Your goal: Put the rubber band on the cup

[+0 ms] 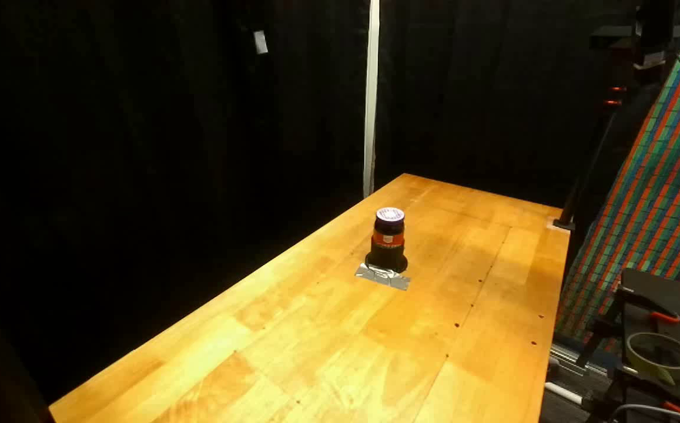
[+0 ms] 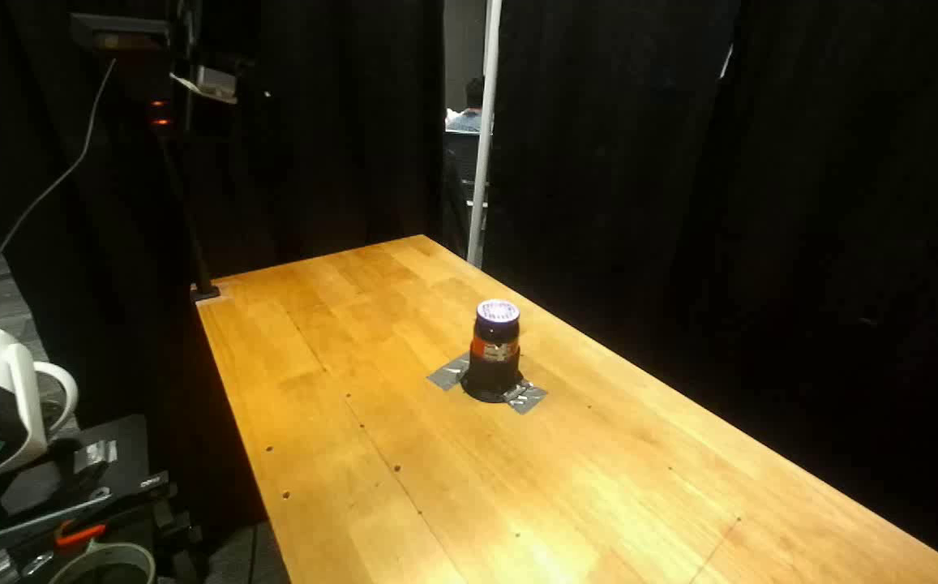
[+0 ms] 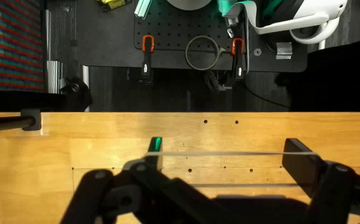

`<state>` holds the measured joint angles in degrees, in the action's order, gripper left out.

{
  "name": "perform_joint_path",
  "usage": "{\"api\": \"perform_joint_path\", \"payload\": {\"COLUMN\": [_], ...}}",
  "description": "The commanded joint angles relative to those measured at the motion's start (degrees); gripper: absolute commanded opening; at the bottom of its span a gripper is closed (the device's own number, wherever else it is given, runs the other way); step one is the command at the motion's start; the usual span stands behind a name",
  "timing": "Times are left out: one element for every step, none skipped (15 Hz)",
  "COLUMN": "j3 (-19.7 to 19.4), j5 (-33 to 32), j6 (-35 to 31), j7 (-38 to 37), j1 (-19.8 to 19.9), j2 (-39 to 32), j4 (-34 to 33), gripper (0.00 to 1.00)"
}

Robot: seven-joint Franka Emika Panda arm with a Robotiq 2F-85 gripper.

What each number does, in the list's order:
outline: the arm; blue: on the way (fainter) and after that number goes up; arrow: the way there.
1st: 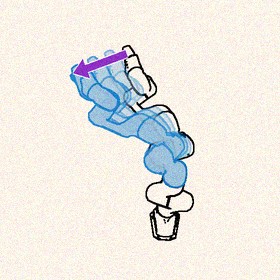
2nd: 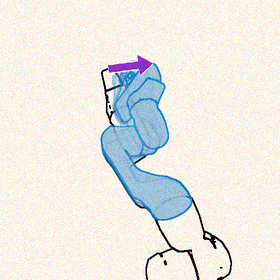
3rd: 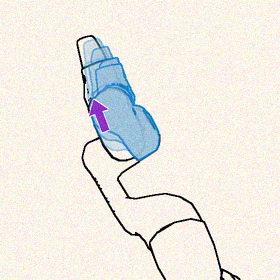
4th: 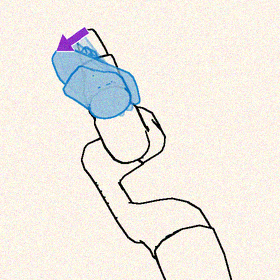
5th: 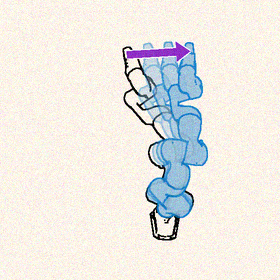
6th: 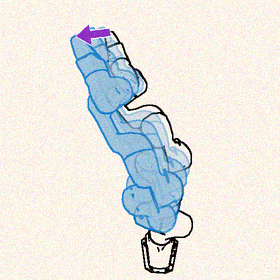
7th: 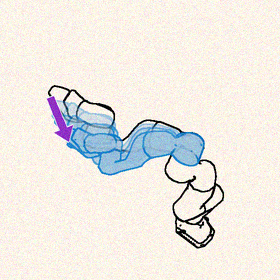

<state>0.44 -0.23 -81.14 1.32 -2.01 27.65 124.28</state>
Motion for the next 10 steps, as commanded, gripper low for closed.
{"api": "perform_joint_path", "payload": {"j3": [0.19,0.19,0.19,0.19,0.37,0.33,0.04,-0.37,-0.46,-0.66], "j5": [0.07,0.07,0.07,0.07,-0.37,-0.9,-0.97,-0.84,-0.91,-0.54], "j6": [0.08,0.08,0.09,0.09,-1.6,-4.52,-7.68,-10.83,-14.86,-18.13], "j7": [0.06,0.06,0.06,0.06,-0.08,0.79,1.27,3.04,3.73,4.91], "j1": [0.23,0.23,0.23,0.23,0.25,0.1,0.11,-0.26,-0.24,-0.34], "j2": [-0.1,-0.06,0.08,0.19,0.18,-0.41,-1.73,-3.91,-6.31,-9.94], "j4": [-0.3,-0.49,-0.57,-0.59,-0.07,0.56,0.78,0.5,0.19,-1.18], "gripper": [1.0,1.0,1.0,1.0,1.0,1.0,1.0,1.0,1.0,1.0]}}
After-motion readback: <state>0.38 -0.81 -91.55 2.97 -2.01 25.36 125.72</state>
